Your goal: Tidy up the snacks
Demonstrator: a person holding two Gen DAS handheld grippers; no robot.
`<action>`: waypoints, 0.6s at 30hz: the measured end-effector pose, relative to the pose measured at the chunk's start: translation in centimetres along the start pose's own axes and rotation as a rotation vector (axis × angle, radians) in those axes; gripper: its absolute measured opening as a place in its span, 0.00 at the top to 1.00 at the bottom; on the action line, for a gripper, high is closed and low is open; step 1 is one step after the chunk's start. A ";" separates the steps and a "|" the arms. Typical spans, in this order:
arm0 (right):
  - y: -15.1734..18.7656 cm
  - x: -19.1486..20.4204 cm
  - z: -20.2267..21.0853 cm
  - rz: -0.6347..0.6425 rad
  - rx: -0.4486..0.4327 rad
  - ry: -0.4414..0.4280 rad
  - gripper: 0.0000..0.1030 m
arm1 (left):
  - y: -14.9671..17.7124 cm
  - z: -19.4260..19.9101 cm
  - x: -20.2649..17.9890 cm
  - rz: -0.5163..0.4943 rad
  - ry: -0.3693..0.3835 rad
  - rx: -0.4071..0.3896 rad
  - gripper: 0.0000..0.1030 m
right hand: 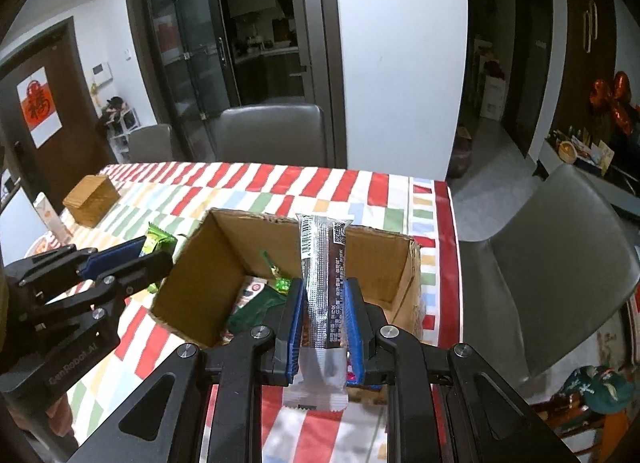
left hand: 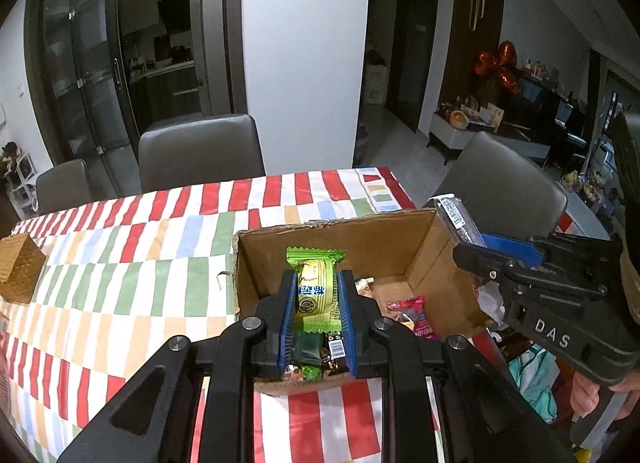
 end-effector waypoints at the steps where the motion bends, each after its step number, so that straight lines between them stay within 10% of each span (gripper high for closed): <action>1: 0.0 -0.1 -0.4 0.002 0.005 0.003 0.79 | -0.1 -0.1 0.0 0.001 -0.005 0.003 0.72; 5: 0.1 -0.6 -0.6 -0.033 0.012 0.013 0.53 | 0.1 -0.1 0.2 0.008 -0.034 0.007 0.64; 18: 3.6 0.4 4.8 -0.003 -0.095 0.098 0.34 | 3.7 5.4 0.2 0.018 -0.100 -0.080 0.31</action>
Point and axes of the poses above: each gripper's, at about its wrist camera, not at the fingertips, and z roughly against the way its jaws point, x to its left, y to its underside, the point moved 4 cm from there along -z, roughly the way its jaws point, and after that the axes turned 2 degrees about x, right-handed, at the moved point
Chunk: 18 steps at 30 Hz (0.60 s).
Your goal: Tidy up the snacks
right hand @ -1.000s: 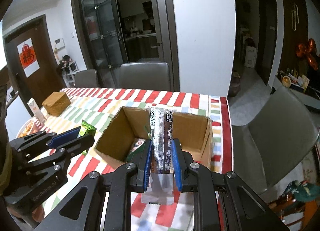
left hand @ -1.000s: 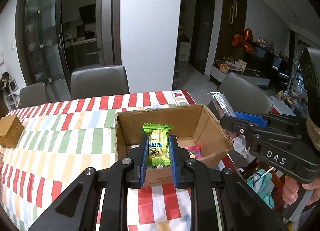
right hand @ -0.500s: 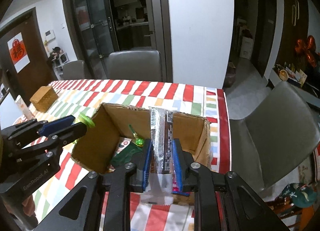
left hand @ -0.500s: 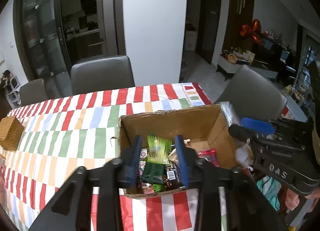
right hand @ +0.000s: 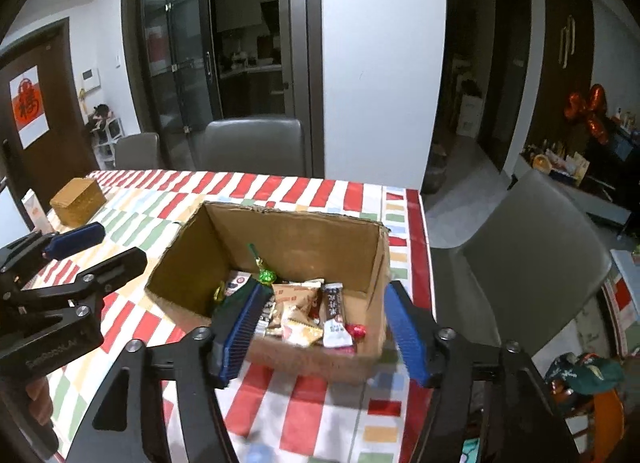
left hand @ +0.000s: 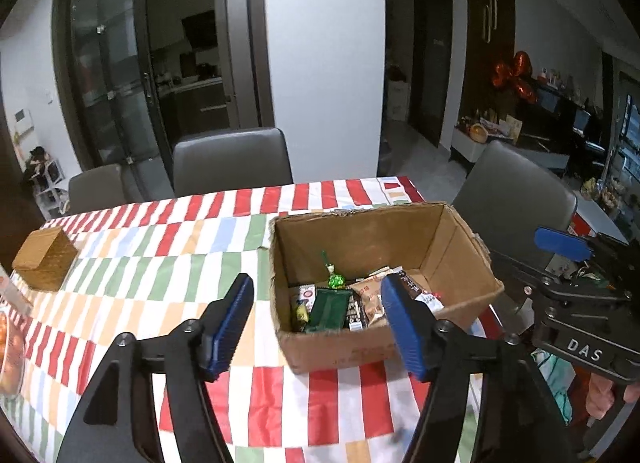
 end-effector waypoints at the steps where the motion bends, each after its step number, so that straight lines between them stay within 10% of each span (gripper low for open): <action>1: 0.5 0.1 0.9 -0.001 -0.014 0.005 0.30 | 0.3 0.6 0.1 0.003 -0.004 -0.005 0.28; 18: 6.6 1.4 8.7 0.000 -0.143 0.072 0.15 | 6.7 8.9 -0.1 -0.019 -0.107 -0.174 0.00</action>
Point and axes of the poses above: each gripper's, at about its wrist camera, not at the fingertips, and z roughly against the way its jaws point, x to its left, y to its underside, the point moved 4 cm from there along -z, roughly the way its jaws point, and after that the axes turned 2 degrees about x, right-handed, at the moved point
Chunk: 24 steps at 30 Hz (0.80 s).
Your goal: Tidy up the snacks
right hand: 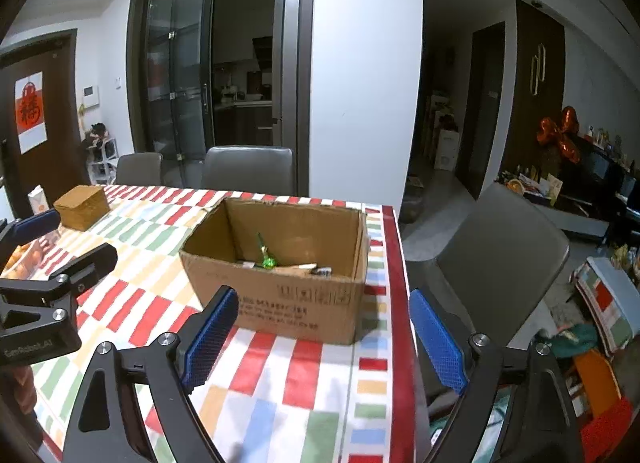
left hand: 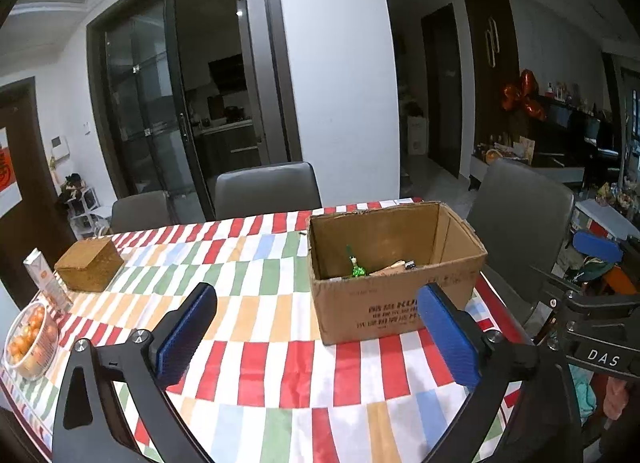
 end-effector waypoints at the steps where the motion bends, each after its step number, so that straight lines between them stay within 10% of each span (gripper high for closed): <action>1: 0.3 0.0 0.2 -0.005 0.001 -0.001 0.15 | 0.3 0.3 0.1 0.005 0.004 -0.002 0.00; 24: 4.3 0.3 6.0 -0.026 -0.049 0.005 0.09 | 3.8 6.1 -0.4 -0.004 0.001 -0.050 0.00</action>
Point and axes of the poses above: each gripper's, at about its wrist camera, not at the fingertips, and z roughly against the way its jaws point, x to its left, y to its underside, the point moved 4 cm from there along -z, roughly the way its jaws point, and after that the axes turned 2 degrees about x, right-handed, at the moved point
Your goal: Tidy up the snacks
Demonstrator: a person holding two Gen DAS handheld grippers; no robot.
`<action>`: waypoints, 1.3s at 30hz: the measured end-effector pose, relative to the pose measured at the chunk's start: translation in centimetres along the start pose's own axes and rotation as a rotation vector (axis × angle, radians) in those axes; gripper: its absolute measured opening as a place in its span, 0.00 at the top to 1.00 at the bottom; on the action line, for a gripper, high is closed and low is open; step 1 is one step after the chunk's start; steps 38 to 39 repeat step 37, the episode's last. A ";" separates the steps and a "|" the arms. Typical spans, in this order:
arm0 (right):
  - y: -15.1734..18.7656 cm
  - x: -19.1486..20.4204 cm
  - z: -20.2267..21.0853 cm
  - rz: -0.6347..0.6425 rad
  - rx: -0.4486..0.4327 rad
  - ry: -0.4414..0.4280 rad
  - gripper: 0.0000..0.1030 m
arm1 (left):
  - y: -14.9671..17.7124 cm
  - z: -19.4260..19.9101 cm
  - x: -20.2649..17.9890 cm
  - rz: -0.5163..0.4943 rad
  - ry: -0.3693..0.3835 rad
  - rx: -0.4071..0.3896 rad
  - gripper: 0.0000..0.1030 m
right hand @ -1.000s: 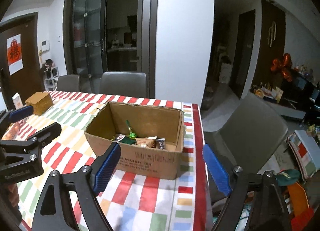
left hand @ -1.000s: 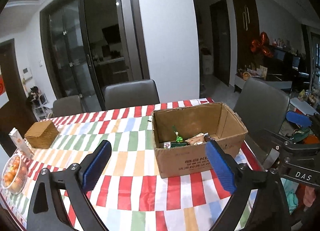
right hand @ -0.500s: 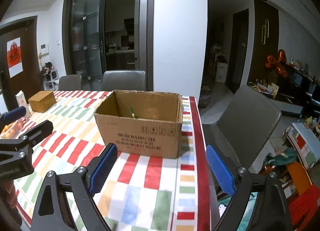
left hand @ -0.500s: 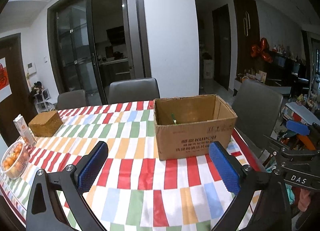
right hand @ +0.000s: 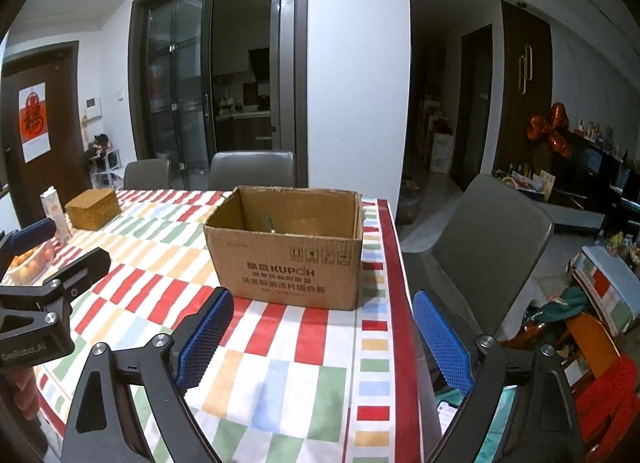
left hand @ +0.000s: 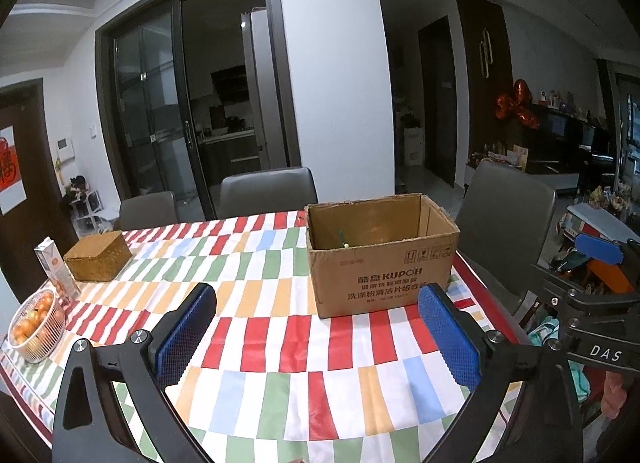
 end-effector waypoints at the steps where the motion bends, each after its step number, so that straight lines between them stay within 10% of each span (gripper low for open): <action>1: -0.1 -0.1 0.3 -0.006 -0.009 0.003 0.09 | 0.0 0.2 0.0 -0.001 -0.001 -0.004 0.00; 39: -0.8 -0.7 1.4 -0.013 -0.040 0.007 0.08 | -0.3 0.5 -0.1 0.012 -0.015 -0.034 0.00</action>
Point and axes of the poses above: each gripper's, at about its wrist camera, not at the fingertips, and z roughly against the way its jaws point, x to its left, y to its underside, the point moved 4 cm from there along -z, roughly the way its jaws point, and after that the axes turned 2 degrees about x, right-handed, at the moved point
